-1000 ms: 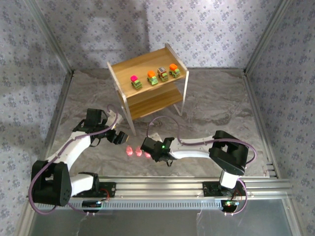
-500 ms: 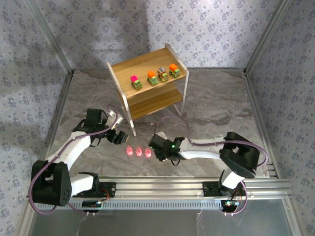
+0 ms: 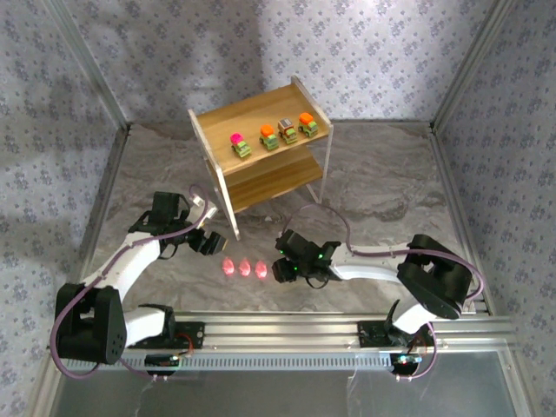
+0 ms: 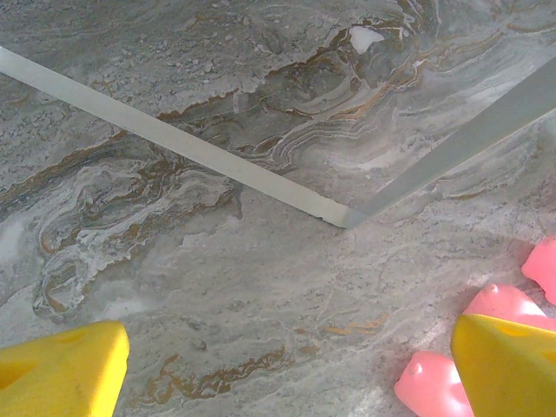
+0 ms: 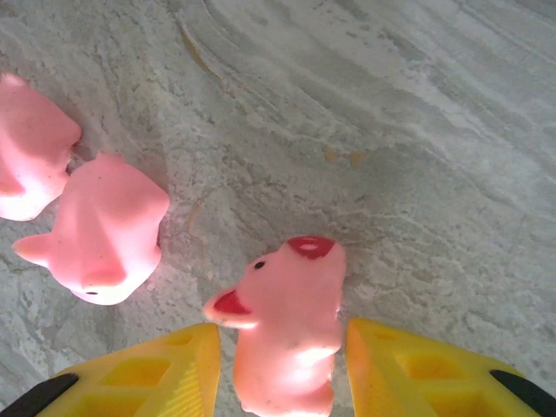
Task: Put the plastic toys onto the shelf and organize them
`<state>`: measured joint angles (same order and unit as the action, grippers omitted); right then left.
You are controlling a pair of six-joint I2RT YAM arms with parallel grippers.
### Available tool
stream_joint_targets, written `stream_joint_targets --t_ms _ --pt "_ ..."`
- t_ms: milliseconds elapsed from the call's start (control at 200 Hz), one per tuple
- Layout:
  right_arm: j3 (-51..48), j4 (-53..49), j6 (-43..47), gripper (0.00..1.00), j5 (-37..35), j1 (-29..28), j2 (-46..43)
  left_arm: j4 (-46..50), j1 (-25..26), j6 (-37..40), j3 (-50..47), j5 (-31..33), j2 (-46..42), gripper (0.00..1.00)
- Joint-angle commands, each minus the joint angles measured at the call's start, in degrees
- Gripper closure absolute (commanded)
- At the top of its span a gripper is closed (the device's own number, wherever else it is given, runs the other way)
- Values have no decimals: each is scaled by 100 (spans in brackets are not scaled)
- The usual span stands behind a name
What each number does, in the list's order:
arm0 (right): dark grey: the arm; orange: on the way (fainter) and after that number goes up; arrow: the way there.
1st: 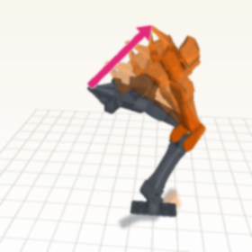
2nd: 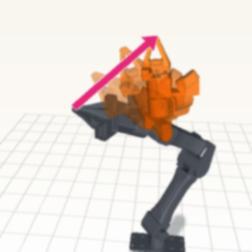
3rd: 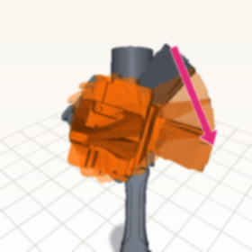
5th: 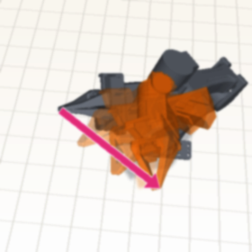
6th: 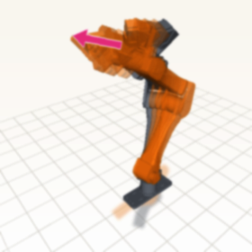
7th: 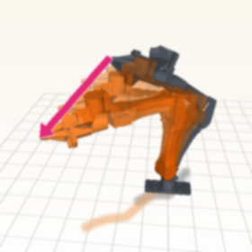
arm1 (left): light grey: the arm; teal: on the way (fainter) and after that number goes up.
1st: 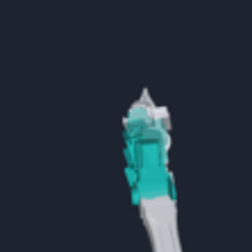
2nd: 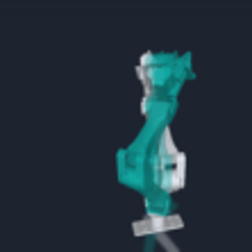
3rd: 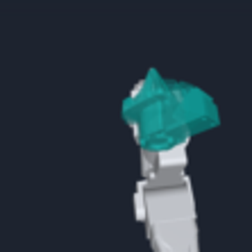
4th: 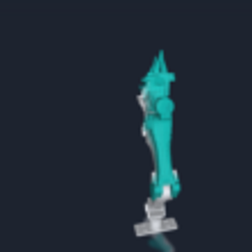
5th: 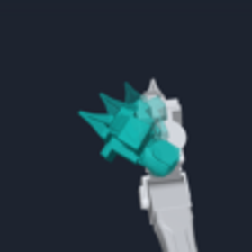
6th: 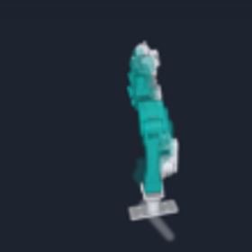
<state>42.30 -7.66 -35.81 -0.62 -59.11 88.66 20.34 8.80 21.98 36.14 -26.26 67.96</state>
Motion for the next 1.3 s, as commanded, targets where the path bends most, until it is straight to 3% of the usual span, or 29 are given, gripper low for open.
stream_joint_targets --t_ms 0,235,904,1299 --pt "179 -377 -70 55 -311 1 -32 -39 43 -1 -63 -63 16 4" --pt "228 -758 -75 55 -767 0 -289 -39 43 -9 -46 -80 24 4" --pt "264 -996 -67 55 -919 101 -427 -21 61 -11 -26 -80 30 4" --pt "247 -689 -67 54 -599 59 -587 -39 87 -15 -18 -64 60 4"
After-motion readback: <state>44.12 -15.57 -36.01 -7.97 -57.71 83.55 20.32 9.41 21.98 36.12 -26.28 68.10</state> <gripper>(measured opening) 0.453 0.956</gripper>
